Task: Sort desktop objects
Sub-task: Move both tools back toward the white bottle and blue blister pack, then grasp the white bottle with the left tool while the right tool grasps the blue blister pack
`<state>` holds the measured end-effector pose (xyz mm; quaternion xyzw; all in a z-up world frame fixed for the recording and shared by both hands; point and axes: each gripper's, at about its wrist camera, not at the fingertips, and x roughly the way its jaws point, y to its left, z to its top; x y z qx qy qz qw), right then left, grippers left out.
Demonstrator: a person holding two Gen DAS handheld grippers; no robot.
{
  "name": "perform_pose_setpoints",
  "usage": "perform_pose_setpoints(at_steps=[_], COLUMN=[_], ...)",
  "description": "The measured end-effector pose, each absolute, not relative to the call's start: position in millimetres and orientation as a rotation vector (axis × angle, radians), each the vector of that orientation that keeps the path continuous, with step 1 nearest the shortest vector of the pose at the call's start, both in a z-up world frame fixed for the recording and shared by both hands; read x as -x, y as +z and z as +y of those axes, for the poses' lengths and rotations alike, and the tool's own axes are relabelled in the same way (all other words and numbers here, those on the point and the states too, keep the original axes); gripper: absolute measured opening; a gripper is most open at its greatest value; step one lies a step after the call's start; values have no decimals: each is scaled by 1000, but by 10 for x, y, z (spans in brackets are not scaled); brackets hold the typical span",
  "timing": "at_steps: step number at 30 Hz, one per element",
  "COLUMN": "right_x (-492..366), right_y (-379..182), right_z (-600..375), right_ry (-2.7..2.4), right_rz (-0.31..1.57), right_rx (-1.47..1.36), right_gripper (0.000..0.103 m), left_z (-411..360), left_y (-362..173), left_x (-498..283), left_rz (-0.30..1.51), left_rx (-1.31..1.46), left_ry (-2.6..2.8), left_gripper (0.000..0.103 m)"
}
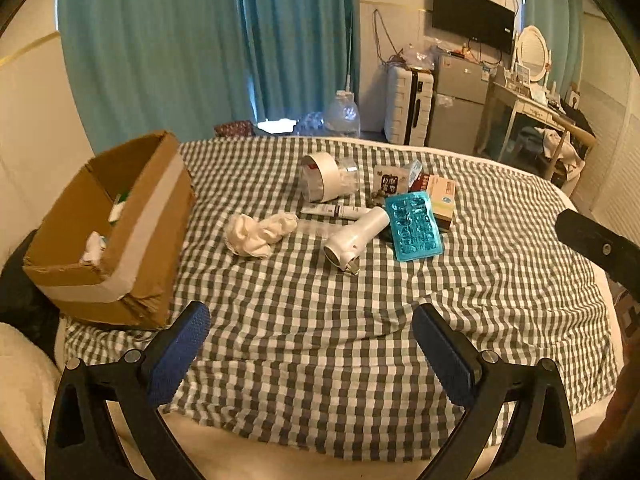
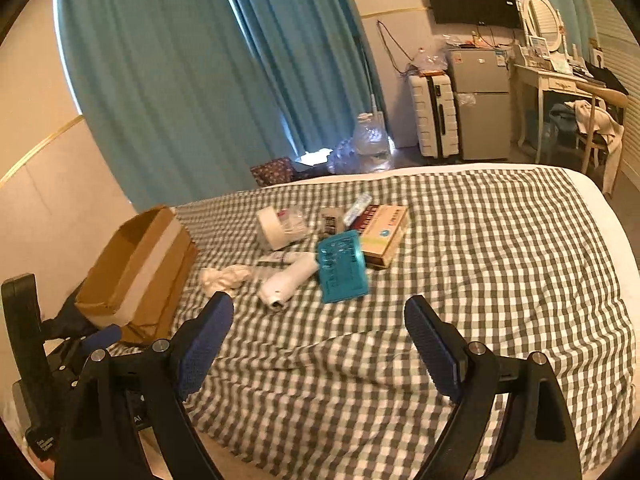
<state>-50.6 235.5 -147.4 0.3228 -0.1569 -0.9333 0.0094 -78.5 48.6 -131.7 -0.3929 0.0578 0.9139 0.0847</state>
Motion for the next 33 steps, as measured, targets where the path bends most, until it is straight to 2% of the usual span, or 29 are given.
perform_pose_setpoints(at_steps=[12, 17, 21, 23, 24, 27, 28, 30, 33], right_x=[1134, 1317, 1557, 1693, 1755, 1957, 2025, 2136, 2233], right_y=[-2066, -2230, -2397, -2484, -2534, -2755, -2827, -2922, -2948], right_z=[2454, 2378, 2406, 2445, 2463, 2520, 2524, 2488, 2348], right_ry=[-2869, -2878, -2846, -2854, -2861, -2827, -2807, -2765, -2754], right_rz=[-495, -403, -411, -406, -406, -460, -475, -465, -409], right_rx=[-1238, -1300, -1342, -1356, -1360, -1408, -1434, -1495, -1483], right_gripper=[88, 88, 88, 88, 88, 88, 86, 73, 73], left_z=[801, 946, 1006, 999, 994, 981, 964, 874, 672], left_y=[-1939, -2255, -2561, -2641, -2684, -2704, -2693, -2657, -2597], left_x=[1685, 2128, 2492, 2567, 2589, 2545, 2521, 2470, 2388], left_rz=[179, 249, 231, 199, 170, 200, 215, 226, 178], left_rx=[1290, 1345, 1438, 1429, 1428, 1378, 1372, 1367, 1389], left_ry=[2591, 2567, 2488, 2461, 2421, 2402, 2404, 2454, 2501], left_gripper=[103, 103, 102, 85, 57, 54, 54, 54, 54])
